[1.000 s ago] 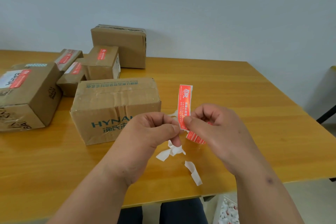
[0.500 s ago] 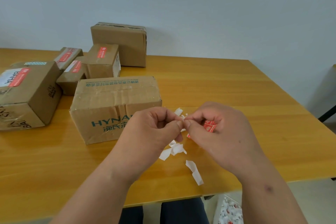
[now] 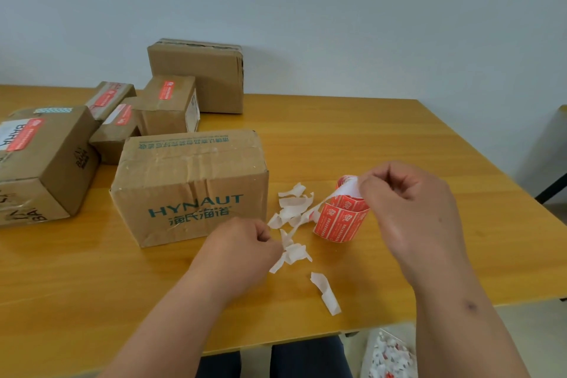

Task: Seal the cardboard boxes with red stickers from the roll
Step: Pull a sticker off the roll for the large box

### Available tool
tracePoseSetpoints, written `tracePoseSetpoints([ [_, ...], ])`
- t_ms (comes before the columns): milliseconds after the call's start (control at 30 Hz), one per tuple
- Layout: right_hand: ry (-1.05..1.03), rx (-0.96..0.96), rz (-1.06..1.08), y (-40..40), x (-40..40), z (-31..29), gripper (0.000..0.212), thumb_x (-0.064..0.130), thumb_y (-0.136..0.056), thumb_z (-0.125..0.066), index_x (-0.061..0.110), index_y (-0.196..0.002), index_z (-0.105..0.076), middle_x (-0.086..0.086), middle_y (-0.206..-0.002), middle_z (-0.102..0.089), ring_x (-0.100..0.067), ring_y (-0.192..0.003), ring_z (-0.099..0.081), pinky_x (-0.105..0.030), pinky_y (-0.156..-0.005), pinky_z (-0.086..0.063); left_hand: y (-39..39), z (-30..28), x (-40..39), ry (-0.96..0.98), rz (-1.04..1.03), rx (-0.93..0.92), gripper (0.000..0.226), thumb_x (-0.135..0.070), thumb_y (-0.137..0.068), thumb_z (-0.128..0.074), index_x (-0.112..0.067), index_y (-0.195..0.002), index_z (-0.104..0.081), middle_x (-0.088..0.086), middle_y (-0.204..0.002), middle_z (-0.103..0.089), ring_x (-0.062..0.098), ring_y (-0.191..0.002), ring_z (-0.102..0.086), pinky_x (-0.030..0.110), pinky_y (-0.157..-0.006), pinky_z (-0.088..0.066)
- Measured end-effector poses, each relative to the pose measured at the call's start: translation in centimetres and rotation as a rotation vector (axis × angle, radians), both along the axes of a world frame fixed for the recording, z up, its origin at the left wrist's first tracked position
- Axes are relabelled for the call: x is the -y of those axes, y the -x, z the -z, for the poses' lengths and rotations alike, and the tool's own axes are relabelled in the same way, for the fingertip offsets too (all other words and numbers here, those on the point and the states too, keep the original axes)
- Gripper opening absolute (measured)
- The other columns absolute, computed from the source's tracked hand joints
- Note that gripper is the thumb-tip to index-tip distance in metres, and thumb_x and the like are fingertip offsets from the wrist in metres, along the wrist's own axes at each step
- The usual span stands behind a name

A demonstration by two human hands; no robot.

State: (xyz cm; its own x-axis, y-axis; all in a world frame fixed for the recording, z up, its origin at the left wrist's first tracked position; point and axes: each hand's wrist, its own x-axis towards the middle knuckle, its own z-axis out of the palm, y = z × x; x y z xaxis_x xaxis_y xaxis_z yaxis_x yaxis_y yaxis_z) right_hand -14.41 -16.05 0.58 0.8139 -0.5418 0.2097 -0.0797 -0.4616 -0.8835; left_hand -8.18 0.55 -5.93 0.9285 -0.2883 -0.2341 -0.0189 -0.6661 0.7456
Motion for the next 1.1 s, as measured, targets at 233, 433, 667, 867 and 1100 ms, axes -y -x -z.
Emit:
tracePoseSetpoints([
  [233, -0.104, 0.095, 0.04, 0.4, 0.4, -0.3, 0.022, 0.014, -0.081, -0.059, 0.018, -0.06, -0.061, 0.006, -0.054, -0.052, -0.004, -0.04, -0.034, -0.013, -0.038, -0.026, -0.1, 0.2, 0.7, -0.189, 0.027, 0.09, 0.013, -0.027, -0.079, -0.055, -0.022, -0.067, -0.054, -0.005, -0.064, -0.061, 0.015, -0.063, -0.058, 0.033, -0.057, -0.05],
  [433, -0.108, 0.038, -0.052, 0.4, -0.1, 0.1, 0.022, 0.017, -0.085, -0.061, 0.016, -0.063, -0.064, 0.002, -0.06, -0.059, -0.002, -0.049, -0.046, -0.01, -0.043, -0.034, 1.1, -0.8, 1.3, 0.221, -0.005, 0.287, 0.018, -0.026, -0.09, -0.063, -0.031, -0.073, -0.062, -0.009, -0.062, -0.061, 0.002, -0.05, -0.047, 0.014, -0.047, -0.038],
  [667, -0.257, 0.039, -0.195, 0.4, -0.4, -0.1, 0.026, 0.02, -0.079, -0.065, 0.014, -0.055, -0.058, -0.006, -0.06, -0.055, -0.029, -0.067, -0.056, -0.023, -0.06, -0.044, 1.6, -1.5, 1.7, 0.305, -0.071, 0.919, 0.043, -0.023, -0.078, -0.075, -0.03, -0.114, -0.054, -0.01, -0.113, -0.049, 0.01, -0.106, -0.047, 0.023, -0.087, -0.043],
  [867, -0.442, 0.051, -0.238, 0.3, 0.3, 0.3, 0.018, 0.015, -0.078, -0.065, 0.012, -0.061, -0.064, -0.003, -0.061, -0.055, -0.018, -0.065, -0.051, -0.033, -0.064, -0.044, 1.3, -2.3, 0.8, 0.426, -0.026, 0.856, 0.009, -0.027, -0.089, -0.062, -0.033, -0.094, -0.067, -0.02, -0.09, -0.065, 0.003, -0.092, -0.061, 0.038, -0.078, -0.053],
  [1100, -0.523, 0.163, -0.304, 0.0, 0.2, 0.4, 0.026, 0.032, -0.082, -0.053, 0.019, -0.095, -0.07, -0.006, -0.084, -0.063, -0.021, -0.079, -0.058, -0.038, -0.076, -0.045, 1.2, -4.7, -0.3, 0.518, -0.107, 0.495, 0.018, -0.018, -0.086, -0.069, -0.036, -0.085, -0.074, -0.01, -0.071, -0.071, 0.012, -0.078, -0.061, 0.014, -0.06, -0.047],
])
